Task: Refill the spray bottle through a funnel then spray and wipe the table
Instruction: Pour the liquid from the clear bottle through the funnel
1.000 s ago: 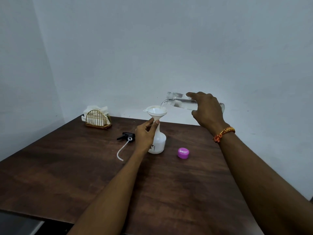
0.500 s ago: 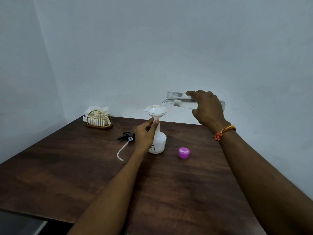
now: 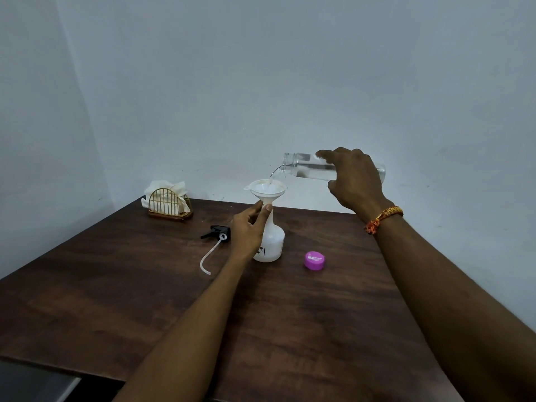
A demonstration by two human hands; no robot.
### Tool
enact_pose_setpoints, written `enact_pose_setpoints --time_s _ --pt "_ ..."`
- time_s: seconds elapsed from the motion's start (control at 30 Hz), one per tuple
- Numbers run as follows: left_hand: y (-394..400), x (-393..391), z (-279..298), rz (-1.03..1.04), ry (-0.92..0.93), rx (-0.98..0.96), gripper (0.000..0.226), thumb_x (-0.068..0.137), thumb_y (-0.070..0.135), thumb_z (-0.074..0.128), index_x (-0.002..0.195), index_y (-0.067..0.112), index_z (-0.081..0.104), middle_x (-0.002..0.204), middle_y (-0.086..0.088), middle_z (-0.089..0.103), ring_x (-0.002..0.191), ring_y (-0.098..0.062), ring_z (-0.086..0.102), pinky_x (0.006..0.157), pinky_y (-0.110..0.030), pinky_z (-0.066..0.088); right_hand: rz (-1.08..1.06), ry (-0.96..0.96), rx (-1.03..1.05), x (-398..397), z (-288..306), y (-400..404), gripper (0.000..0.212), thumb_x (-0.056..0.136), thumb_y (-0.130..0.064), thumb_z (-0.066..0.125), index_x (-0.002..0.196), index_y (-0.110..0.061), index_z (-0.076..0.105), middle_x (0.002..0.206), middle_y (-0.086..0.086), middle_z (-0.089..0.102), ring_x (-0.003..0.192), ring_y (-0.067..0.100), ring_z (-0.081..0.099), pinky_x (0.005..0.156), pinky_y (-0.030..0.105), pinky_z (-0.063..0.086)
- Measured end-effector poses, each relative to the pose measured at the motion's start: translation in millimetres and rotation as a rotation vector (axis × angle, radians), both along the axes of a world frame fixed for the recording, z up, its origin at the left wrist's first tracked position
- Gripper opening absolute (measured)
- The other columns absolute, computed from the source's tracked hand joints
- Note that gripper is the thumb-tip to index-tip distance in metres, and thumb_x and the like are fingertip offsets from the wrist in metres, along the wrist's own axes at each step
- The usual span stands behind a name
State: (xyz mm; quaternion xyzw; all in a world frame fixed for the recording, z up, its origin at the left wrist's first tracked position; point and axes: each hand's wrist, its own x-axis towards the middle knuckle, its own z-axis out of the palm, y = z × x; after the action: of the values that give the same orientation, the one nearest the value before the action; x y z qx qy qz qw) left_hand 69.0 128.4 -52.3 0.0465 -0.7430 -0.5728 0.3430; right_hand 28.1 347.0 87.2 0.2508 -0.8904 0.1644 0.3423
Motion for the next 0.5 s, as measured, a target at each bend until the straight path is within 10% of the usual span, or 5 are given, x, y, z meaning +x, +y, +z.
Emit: enact_pose_setpoints --time_s 0.33,0.5 --pt "0.0 0.1 -0.4 -0.001 0.018 0.008 0.04 0.101 0.038 0.069 0.13 0.011 0.073 0.144 -0.007 0.065 0.128 -0.008 0.061 0.091 -0.014 0.047 0.0 0.004 0.01 -1.9 4.2 0.2 0.071 0.082 0.005 0.07 0.146 -0.025 0.063 0.125 0.006 0.074 0.113 0.039 0.062 0.102 0.049 0.05" --pt "0.7 0.1 -0.3 -0.003 0.015 0.013 0.039 0.101 0.038 0.07 0.129 0.011 0.074 0.142 -0.005 0.066 0.109 0.008 0.063 0.085 -0.01 0.046 -0.003 0.007 0.018 -2.2 3.7 -0.6 0.071 0.081 0.004 0.07 0.146 -0.025 0.063 0.124 0.007 0.074 0.111 0.039 0.063 0.101 0.05 0.05"
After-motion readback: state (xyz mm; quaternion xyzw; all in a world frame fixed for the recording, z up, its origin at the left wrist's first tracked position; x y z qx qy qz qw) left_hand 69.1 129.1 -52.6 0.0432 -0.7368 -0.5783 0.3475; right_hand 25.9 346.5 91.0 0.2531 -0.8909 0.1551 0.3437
